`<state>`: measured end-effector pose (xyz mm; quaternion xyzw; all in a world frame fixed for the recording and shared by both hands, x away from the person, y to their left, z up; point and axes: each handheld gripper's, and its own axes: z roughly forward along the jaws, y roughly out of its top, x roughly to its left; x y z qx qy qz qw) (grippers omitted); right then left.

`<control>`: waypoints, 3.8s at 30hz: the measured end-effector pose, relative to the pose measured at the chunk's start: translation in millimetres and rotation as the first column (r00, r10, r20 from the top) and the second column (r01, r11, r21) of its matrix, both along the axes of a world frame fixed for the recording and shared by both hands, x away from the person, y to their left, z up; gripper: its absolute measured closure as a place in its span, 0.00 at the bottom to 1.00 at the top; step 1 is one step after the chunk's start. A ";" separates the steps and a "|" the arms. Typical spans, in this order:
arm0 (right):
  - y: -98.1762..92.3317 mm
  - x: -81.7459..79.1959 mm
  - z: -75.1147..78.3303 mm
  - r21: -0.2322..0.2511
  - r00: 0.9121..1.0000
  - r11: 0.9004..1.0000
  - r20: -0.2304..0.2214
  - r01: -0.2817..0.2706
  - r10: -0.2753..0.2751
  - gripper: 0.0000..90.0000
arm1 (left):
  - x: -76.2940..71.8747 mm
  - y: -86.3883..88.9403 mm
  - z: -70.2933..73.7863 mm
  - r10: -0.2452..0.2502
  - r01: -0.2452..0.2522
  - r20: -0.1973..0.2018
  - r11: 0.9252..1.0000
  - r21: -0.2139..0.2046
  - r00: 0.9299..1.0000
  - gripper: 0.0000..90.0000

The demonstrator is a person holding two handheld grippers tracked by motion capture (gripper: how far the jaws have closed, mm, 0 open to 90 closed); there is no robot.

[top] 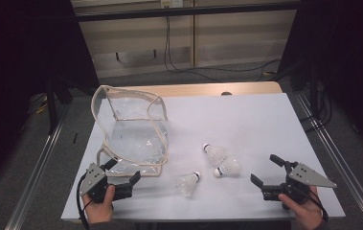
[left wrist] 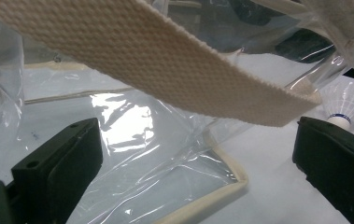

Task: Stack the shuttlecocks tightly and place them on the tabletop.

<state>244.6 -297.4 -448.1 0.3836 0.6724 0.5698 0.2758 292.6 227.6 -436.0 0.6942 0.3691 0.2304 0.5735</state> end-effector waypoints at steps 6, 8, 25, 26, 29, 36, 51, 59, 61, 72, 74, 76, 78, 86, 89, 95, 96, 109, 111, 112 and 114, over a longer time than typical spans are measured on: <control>0.2 -0.4 0.4 0.001 1.000 1.000 -0.002 0.000 0.000 0.01 | -0.7 -2.5 0.8 -0.014 0.014 -0.002 1.000 -0.001 1.000 0.02; 0.4 -0.5 0.4 0.000 1.000 1.000 -0.001 -0.001 0.001 0.01 | -0.9 -4.3 1.4 -0.023 0.023 -0.001 1.000 0.002 1.000 0.02; -0.7 0.0 0.8 -0.005 1.000 1.000 0.005 0.002 -0.002 0.01 | -2.5 -20.7 3.4 -0.107 0.108 -0.018 0.994 0.019 0.994 0.02; -0.7 0.0 0.8 -0.005 1.000 1.000 0.005 0.002 -0.002 0.01 | -2.5 -22.6 3.2 -0.113 0.114 -0.020 0.993 0.020 0.993 0.02; -1.3 0.0 0.5 -0.007 1.000 1.000 0.003 0.000 0.000 0.01 | -3.2 -29.4 3.2 -0.145 0.146 -0.032 0.989 0.023 0.989 0.02; -1.1 0.2 0.1 -0.012 1.000 1.000 -0.001 -0.001 0.001 0.01 | -3.9 -37.4 3.0 -0.176 0.177 -0.044 0.984 0.023 0.983 0.02; -1.9 0.0 0.5 -0.010 1.000 1.000 0.004 -0.002 0.002 0.01 | -7.7 -47.1 4.4 -0.205 0.206 -0.057 0.978 0.025 0.977 0.01; -1.7 -0.1 0.6 -0.008 1.000 1.000 0.004 -0.002 0.002 0.01 | -7.8 -51.0 3.8 -0.220 0.222 -0.064 0.975 0.025 0.973 0.01; -1.8 0.0 0.5 -0.010 1.000 1.000 0.005 -0.002 0.002 0.01 | -7.9 -52.0 3.8 -0.221 0.223 -0.066 0.974 0.024 0.973 0.01; -1.7 -0.2 0.8 -0.007 1.000 1.000 0.004 -0.003 0.003 0.01 | -8.6 -57.6 2.2 -0.241 0.243 -0.087 0.970 0.008 0.966 0.01; -1.7 -0.3 1.0 -0.007 1.000 1.000 0.006 -0.002 0.002 0.01 | -8.7 -57.4 1.8 -0.246 0.248 -0.092 0.969 0.010 0.965 0.01; -1.7 -0.4 1.1 -0.007 1.000 1.000 0.006 -0.002 0.002 0.01 | -8.4 -57.6 1.3 -0.251 0.253 -0.096 0.967 0.013 0.963 0.01; -1.8 -0.3 1.0 -0.010 1.000 1.000 0.008 -0.002 0.002 0.01 | -8.3 -57.9 1.2 -0.253 0.255 -0.099 0.967 0.012 0.962 0.01; -1.5 -0.4 1.2 -0.008 1.000 1.000 0.008 -0.004 0.004 0.02 | -8.3 -62.3 -0.4 -0.284 0.289 -0.111 0.957 0.027 0.952 0.01; -1.4 -0.4 1.2 -0.007 1.000 1.000 0.007 -0.004 0.004 0.02 | -8.7 -64.4 -0.4 -0.291 0.295 -0.112 0.955 0.027 0.950 0.02; -2.3 -0.3 1.0 -0.001 1.000 1.000 0.004 -0.003 0.003 0.02 | -9.3 -70.7 -0.9 -0.310 0.317 -0.119 0.948 0.041 0.943 0.02; -2.3 -0.3 1.0 -0.001 1.000 1.000 0.004 -0.003 0.003 0.02 | -9.3 -70.7 -0.9 -0.310 0.317 -0.119 0.948 0.041 0.943 0.02; -2.1 -0.4 1.2 -0.004 1.000 1.000 0.005 -0.005 0.005 0.02 | -9.3 -82.1 -1.6 -0.337 0.347 -0.127 0.936 0.062 0.933 0.02; -1.9 -0.7 1.2 -0.003 1.000 1.000 0.004 -0.005 0.005 0.02 | -9.6 -83.0 -1.2 -0.337 0.346 -0.131 0.936 0.058 0.933 0.02; -2.0 -0.6 1.3 -0.004 1.000 1.000 0.005 -0.006 0.006 0.02 | -9.5 -84.1 -0.9 -0.341 0.351 -0.130 0.934 0.063 0.931 0.02; -2.0 -0.8 1.3 -0.004 1.000 1.000 0.005 -0.006 0.006 0.02 | -9.6 -84.8 -0.9 -0.339 0.349 -0.129 0.935 0.064 0.932 0.02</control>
